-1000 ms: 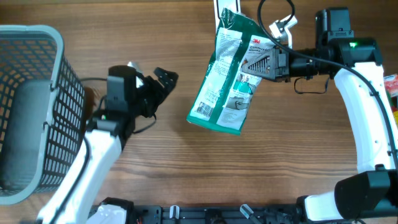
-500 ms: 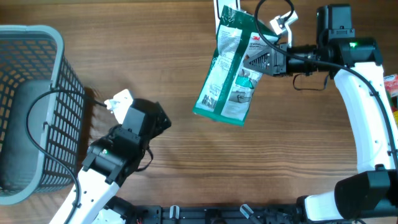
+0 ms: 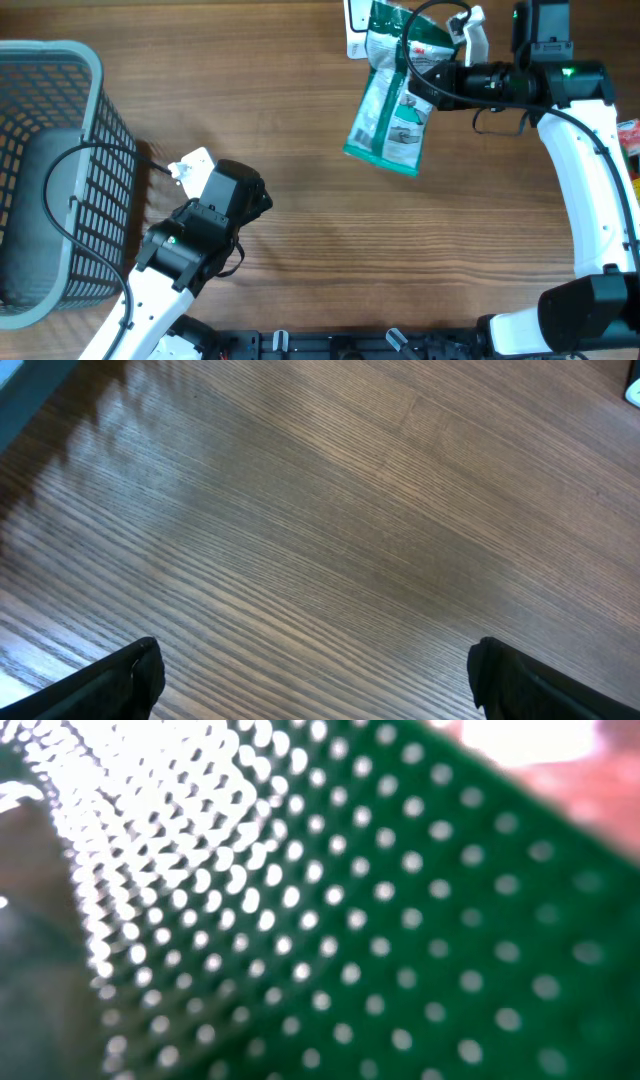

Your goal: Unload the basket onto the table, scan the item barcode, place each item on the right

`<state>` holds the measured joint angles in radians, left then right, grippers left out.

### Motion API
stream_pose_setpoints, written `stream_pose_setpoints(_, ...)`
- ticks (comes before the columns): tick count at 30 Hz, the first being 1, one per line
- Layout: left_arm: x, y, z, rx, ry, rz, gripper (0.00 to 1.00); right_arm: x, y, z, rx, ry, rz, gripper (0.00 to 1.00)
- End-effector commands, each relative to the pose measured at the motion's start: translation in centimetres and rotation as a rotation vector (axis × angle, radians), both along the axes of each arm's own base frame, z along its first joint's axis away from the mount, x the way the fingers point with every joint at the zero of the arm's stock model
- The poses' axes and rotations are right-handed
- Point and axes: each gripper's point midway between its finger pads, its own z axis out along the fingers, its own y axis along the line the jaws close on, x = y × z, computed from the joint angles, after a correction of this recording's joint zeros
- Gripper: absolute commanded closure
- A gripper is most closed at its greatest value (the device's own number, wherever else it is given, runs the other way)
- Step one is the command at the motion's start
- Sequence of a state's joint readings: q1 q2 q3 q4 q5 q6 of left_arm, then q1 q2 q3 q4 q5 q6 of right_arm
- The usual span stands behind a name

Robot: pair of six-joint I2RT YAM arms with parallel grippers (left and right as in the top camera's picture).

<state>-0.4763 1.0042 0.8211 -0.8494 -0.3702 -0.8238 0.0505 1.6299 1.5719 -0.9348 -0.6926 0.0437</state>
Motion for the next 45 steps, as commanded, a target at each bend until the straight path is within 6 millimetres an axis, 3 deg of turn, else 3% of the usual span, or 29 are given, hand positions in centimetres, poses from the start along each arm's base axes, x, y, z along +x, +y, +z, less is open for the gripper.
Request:
stream_pose_setpoints(1, 0.1, 0.3, 0.1, 0.030, -0.005, 0.000, 0.00, 0.7, -4.9, -0.2, -0.277, -0.053, -0.183, 0.96)
stream_pose_setpoints(3, 0.1, 0.3, 0.1, 0.030, -0.005, 0.000, 0.00, 0.6, -6.5, 0.5, -0.354, -0.087, -0.238, 0.95)
stream_pose_setpoints(5, 0.1, 0.3, 0.1, 0.030, -0.005, 0.000, 0.00, 0.8, -8.2, 3.0, -0.421, -0.186, -0.315, 0.95)
stream_pose_setpoints(7, 0.1, 0.3, 0.1, 0.030, -0.005, 0.000, 0.00, 1.3, -8.4, 5.8, -0.427, -0.309, -0.323, 0.95)
stream_pose_setpoints(10, 0.1, 0.3, 0.1, 0.030, -0.005, 0.000, 0.00, 2.5, -6.4, 9.5, -0.437, -0.550, -0.198, 0.95)
stream_pose_setpoints(16, 0.1, 0.3, 0.1, 0.030, -0.005, 0.000, 0.00, 5.1, -2.6, 10.4, -0.531, -0.826, 0.053, 0.96)
stream_pose_setpoints(21, 0.1, 0.3, 0.1, 0.030, -0.005, 0.000, 0.00, 8.6, 0.7, 6.9, -0.544, -0.978, 0.308, 0.95)
stream_pose_setpoints(25, 0.1, 0.3, 0.1, 0.030, -0.005, 0.000, 0.00, 13.1, 1.5, 3.2, -0.571, -1.028, 0.317, 0.95)
stream_pose_setpoints(29, 0.1, 0.3, 0.1, 0.030, -0.005, 0.000, 0.00, 17.3, 3.3, 0.9, -0.571, -1.156, 0.297, 0.95)
stream_pose_setpoints(31, 0.1, 0.3, 0.1, 0.030, -0.005, 0.000, 0.00, 18.4, 4.2, -0.2, -0.580, -1.202, 0.304, 0.95)
stream_pose_setpoints(38, 0.1, 0.3, 0.1, 0.031, -0.005, 0.000, 0.00, 20.1, 6.0, -5.9, -0.691, -1.159, 0.324, 0.95)
stream_pose_setpoints(45, 0.1, 0.3, 0.1, 0.030, -0.005, 0.000, 0.00, 18.4, 7.8, -9.3, -0.641, -1.046, 0.409, 0.96)
